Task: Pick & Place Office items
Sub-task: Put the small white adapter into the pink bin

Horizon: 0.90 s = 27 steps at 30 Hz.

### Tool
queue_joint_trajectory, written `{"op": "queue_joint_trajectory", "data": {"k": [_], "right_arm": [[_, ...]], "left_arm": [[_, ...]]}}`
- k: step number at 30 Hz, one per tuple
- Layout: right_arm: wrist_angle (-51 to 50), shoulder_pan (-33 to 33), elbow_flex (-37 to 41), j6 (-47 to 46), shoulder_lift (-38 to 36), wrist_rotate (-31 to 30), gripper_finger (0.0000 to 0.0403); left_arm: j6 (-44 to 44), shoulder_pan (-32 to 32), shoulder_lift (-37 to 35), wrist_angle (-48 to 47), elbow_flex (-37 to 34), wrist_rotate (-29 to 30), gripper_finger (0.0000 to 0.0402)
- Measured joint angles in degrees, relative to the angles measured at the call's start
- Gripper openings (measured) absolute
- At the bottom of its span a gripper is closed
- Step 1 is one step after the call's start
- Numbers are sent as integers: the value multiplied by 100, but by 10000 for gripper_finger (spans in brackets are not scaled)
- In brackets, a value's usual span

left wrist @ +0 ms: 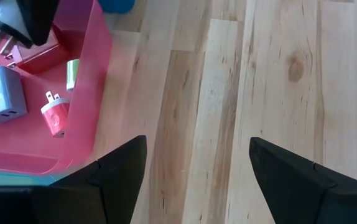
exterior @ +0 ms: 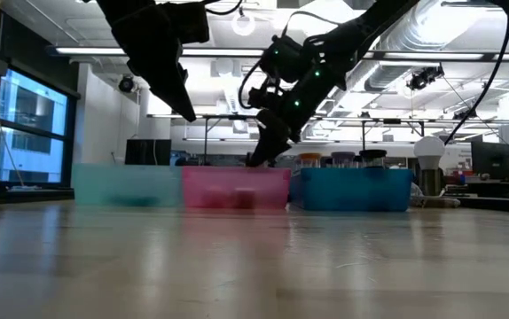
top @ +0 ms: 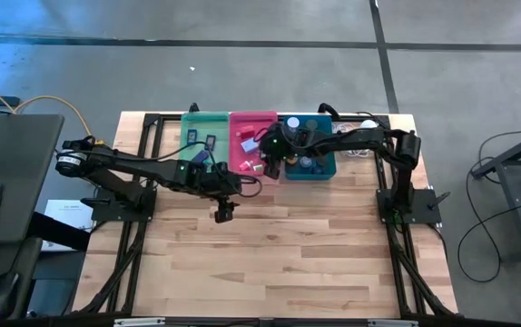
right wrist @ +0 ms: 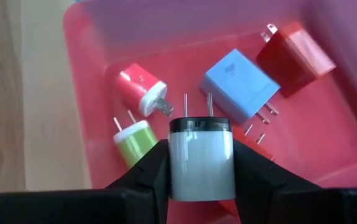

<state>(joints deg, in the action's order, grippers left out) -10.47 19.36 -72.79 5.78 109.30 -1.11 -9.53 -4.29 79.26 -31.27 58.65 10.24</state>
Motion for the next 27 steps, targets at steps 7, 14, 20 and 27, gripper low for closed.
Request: {"op": "queue_joint_trajectory", "data": {"k": [7, 14, 20, 27], "right_arm": [[-164, 25, 15, -154, 154, -13, 117], [-148, 27, 7, -448, 192, 139, 117], [-115, 29, 4, -571, 210, 16, 201], [82, -6, 4, -573, 251, -100, 266]], "left_arm": [[-58, -74, 2, 3, 0, -45, 276], [-57, -237, 2, -1, 0, -46, 276], [-56, -389, 2, -19, 0, -44, 276], [-80, -562, 2, -55, 0, -44, 276]]}}
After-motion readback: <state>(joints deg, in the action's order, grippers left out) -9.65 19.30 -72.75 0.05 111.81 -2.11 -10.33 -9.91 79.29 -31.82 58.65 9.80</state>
